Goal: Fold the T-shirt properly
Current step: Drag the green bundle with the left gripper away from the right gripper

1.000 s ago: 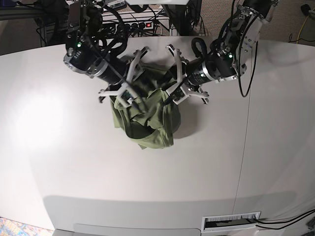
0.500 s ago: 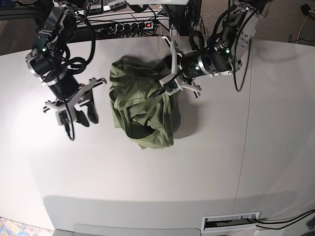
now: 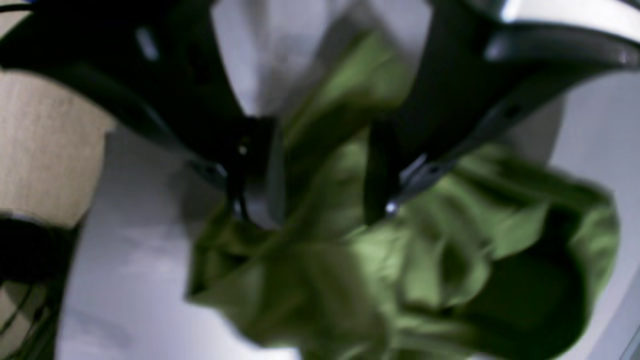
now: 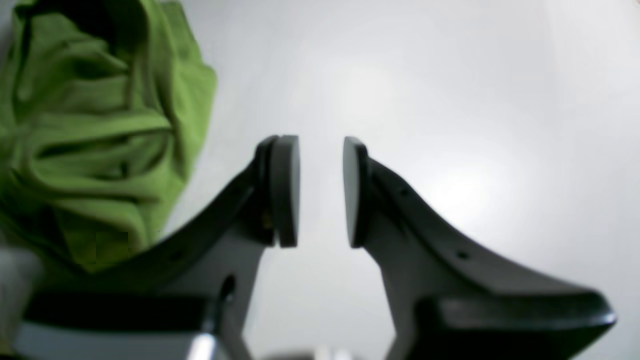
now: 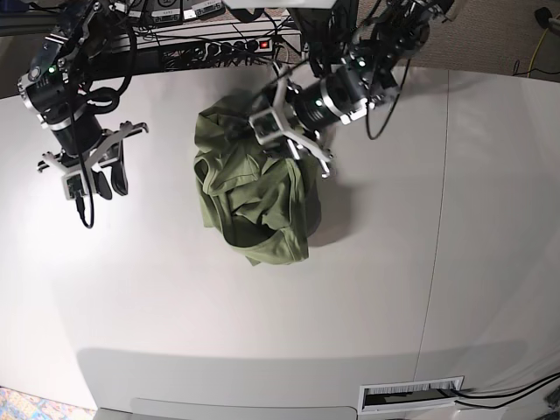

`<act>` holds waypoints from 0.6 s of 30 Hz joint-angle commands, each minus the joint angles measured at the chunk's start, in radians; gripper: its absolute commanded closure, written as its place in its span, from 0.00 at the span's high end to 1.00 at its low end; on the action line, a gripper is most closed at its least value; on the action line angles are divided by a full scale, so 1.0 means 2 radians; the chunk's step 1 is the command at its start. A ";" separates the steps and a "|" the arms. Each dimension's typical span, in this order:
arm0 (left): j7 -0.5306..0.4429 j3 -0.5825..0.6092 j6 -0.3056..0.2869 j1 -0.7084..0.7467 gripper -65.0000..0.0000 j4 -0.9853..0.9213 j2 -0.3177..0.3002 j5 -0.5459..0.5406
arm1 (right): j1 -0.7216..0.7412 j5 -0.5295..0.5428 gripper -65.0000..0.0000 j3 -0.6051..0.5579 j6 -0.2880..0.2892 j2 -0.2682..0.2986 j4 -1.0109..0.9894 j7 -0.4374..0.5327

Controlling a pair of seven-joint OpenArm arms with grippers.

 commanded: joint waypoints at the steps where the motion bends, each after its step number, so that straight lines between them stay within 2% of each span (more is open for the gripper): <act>1: -0.016 0.015 0.014 -0.004 0.43 0.009 0.003 0.013 | 0.001 0.009 0.24 0.005 -0.001 0.007 0.008 0.012; 3: -0.024 0.047 0.036 -0.004 0.43 0.009 0.003 0.046 | -0.002 0.009 0.24 0.008 -0.001 0.007 0.008 0.012; 6: -0.040 0.084 0.088 -0.004 0.43 0.008 0.003 0.103 | -0.002 0.011 0.24 0.008 -0.001 0.007 0.008 0.011; 8: -0.041 0.098 0.113 -0.004 0.43 0.007 0.003 0.133 | -0.002 0.022 0.24 0.008 -0.001 0.007 0.008 0.009; 14: -0.043 0.100 0.135 -0.004 0.43 -0.007 0.003 0.158 | -0.002 0.041 0.24 0.008 -0.001 0.007 0.008 0.001; 18: -0.070 0.100 0.158 -0.004 0.43 -0.041 0.003 0.174 | -0.002 0.041 0.24 0.008 -0.001 0.007 0.008 0.001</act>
